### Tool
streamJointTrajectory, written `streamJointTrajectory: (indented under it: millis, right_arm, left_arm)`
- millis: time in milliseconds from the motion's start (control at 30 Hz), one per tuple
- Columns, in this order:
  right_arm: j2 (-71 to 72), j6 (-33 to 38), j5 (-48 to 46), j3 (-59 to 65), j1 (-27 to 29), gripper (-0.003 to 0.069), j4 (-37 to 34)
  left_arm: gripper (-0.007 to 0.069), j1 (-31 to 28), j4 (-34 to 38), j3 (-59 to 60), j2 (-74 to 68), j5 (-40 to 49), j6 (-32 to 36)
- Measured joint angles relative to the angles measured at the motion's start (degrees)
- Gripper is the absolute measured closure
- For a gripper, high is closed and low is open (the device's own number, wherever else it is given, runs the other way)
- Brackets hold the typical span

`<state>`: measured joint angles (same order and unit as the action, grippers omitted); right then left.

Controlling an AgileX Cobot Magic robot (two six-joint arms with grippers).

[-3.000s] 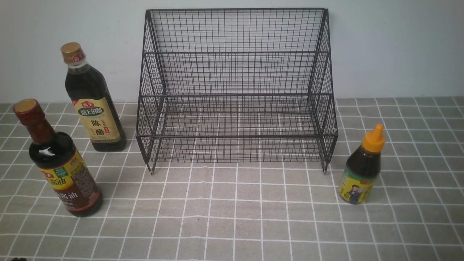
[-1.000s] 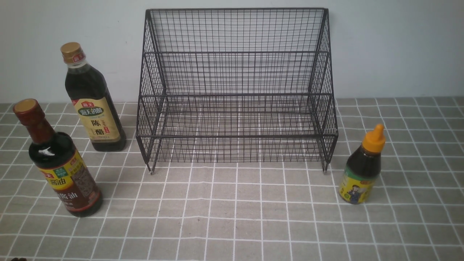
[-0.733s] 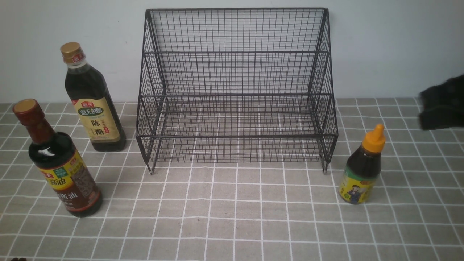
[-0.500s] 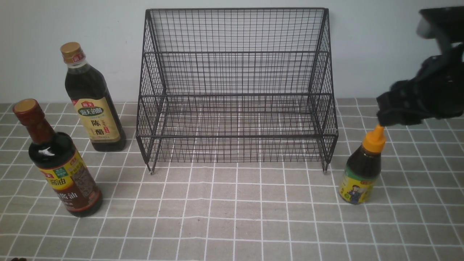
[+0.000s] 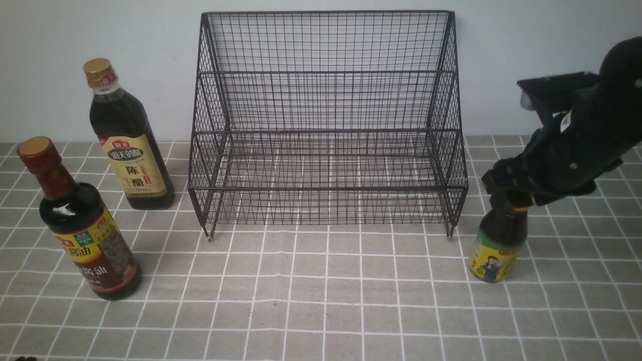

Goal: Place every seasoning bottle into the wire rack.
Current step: Use the right arm to grab the condiment bottle closest to it, then use the right arm to put the condiment bottle back on the shelf

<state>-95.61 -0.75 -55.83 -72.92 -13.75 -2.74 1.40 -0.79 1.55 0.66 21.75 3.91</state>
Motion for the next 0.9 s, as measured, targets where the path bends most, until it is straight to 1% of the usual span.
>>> streamJointTrajectory:
  millis: [33,100,233,400,533,633,733,900]
  right_arm:
    - [0.06,0.26,-0.48,-0.12,0.00,0.0377,0.09]
    - [0.43,0.75,-1.91,-0.31,0.00,0.0363,0.29]
    - [2.77,1.59,-6.87,-2.27,0.00,0.0361,1.19]
    - [9.34,1.78,-11.49,-10.25,0.00,0.0361,1.59]
    - [10.94,3.50,-12.62,-17.03,0.00,0.0361,-1.90]
    - [10.19,5.98,-12.64,-20.76,0.00,0.0361,-7.26]
    - [7.88,8.33,-12.70,-23.54,-0.07,0.0361,-10.77]
    - [2.37,9.95,-11.86,-26.06,-0.07,0.0361,-12.03]
  left_arm:
    - [0.0631,0.00,0.00,0.00,0.00,0.00,0.00]
    - [0.0631,0.00,0.00,0.00,0.00,0.00,0.00]
    - [0.0631,0.00,0.00,0.00,0.00,0.00,0.00]
    - [0.0631,0.00,0.00,0.00,0.00,0.00,0.00]
    - [0.0631,0.00,0.00,0.00,0.00,0.00,0.00]
    - [0.0631,0.00,0.00,0.00,0.00,0.00,0.00]
    - [0.0631,0.00,0.00,0.00,0.00,0.00,0.00]
    - [0.0631,0.00,0.00,0.00,0.00,0.00,0.00]
